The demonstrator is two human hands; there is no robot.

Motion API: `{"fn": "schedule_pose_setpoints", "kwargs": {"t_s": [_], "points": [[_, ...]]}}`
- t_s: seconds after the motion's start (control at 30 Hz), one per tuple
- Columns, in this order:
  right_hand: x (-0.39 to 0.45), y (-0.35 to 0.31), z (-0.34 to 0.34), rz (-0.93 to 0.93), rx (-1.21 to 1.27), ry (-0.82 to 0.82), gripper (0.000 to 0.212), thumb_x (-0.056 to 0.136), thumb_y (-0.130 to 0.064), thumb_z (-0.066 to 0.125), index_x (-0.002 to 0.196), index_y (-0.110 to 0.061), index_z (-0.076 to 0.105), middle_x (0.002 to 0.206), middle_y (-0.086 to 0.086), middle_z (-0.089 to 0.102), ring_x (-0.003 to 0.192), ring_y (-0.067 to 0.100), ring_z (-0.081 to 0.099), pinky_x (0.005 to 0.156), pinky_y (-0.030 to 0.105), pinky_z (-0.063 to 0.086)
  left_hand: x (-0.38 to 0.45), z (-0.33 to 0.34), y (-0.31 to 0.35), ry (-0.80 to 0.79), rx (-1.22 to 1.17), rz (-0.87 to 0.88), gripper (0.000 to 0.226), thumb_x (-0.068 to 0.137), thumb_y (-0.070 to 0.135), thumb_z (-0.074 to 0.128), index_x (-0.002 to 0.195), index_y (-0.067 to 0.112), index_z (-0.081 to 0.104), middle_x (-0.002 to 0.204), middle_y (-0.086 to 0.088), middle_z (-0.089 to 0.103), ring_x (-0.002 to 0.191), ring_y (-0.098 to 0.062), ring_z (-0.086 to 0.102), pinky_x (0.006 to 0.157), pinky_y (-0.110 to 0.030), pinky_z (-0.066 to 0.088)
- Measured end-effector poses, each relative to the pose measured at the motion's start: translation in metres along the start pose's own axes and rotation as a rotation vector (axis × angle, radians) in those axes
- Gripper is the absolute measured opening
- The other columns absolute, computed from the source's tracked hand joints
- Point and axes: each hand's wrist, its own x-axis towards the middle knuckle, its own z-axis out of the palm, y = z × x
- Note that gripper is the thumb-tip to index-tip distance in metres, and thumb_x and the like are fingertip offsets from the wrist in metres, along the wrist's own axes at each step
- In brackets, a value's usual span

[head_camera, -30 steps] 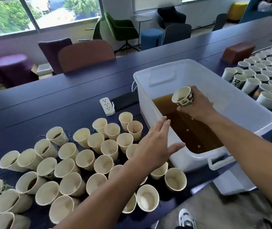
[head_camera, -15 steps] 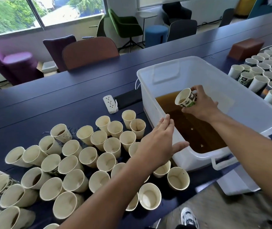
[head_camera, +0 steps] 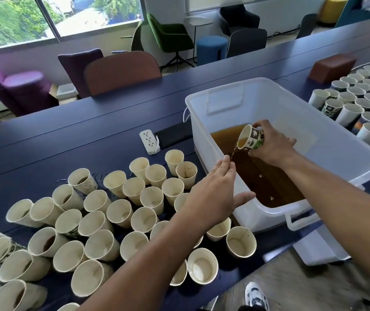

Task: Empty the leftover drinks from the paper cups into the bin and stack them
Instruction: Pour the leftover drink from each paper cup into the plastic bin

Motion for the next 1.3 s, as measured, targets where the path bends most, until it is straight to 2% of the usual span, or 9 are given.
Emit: {"fn": "schedule_pose_setpoints", "kwargs": {"t_s": [0.43, 0.67, 1.03, 1.3], "points": [[0.0049, 0.0034, 0.0048, -0.039, -0.095, 0.039, 0.067, 0.071, -0.028, 0.082, 0.129, -0.031, 0.047, 0.116, 0.008, 0.059, 0.111, 0.033, 0.053, 0.079, 0.042, 0.025, -0.0001, -0.0016, 0.0008, 0.001, -0.016, 0.000, 0.091, 0.096, 0.066, 0.045, 0.163, 0.016, 0.008, 0.170, 0.003, -0.004, 0.156, -0.010, -0.003, 0.123, -0.030, 0.012], [0.0036, 0.0017, 0.0040, -0.072, -0.148, 0.046, 0.066, 0.072, -0.022, 0.080, 0.129, -0.034, 0.049, 0.114, 0.008, 0.057, 0.112, 0.032, 0.049, 0.079, 0.040, 0.021, -0.0001, -0.0017, 0.0009, 0.000, -0.009, 0.001, 0.091, 0.096, 0.066, 0.044, 0.163, 0.016, 0.008, 0.170, 0.003, -0.004, 0.155, -0.010, -0.003, 0.123, -0.029, 0.010], [0.0006, -0.0015, 0.0059, -0.174, -0.246, 0.074, 0.060, 0.078, -0.022, 0.078, 0.131, -0.037, 0.053, 0.129, 0.002, 0.054, 0.121, 0.028, 0.044, 0.082, 0.042, 0.018, 0.0005, -0.0016, 0.0012, -0.003, 0.001, -0.003, 0.090, 0.097, 0.066, 0.044, 0.163, 0.017, 0.007, 0.170, 0.003, -0.004, 0.156, -0.011, -0.003, 0.123, -0.030, 0.009], [0.0009, -0.0025, 0.0070, -0.224, -0.349, 0.086, 0.064, 0.078, -0.011, 0.071, 0.133, -0.037, 0.052, 0.134, 0.000, 0.051, 0.125, 0.028, 0.042, 0.089, 0.046, 0.026, -0.0002, -0.0029, 0.0020, -0.004, 0.010, -0.002, 0.090, 0.097, 0.066, 0.043, 0.162, 0.016, 0.008, 0.170, 0.003, -0.004, 0.156, -0.011, -0.003, 0.123, -0.030, 0.009]]}}
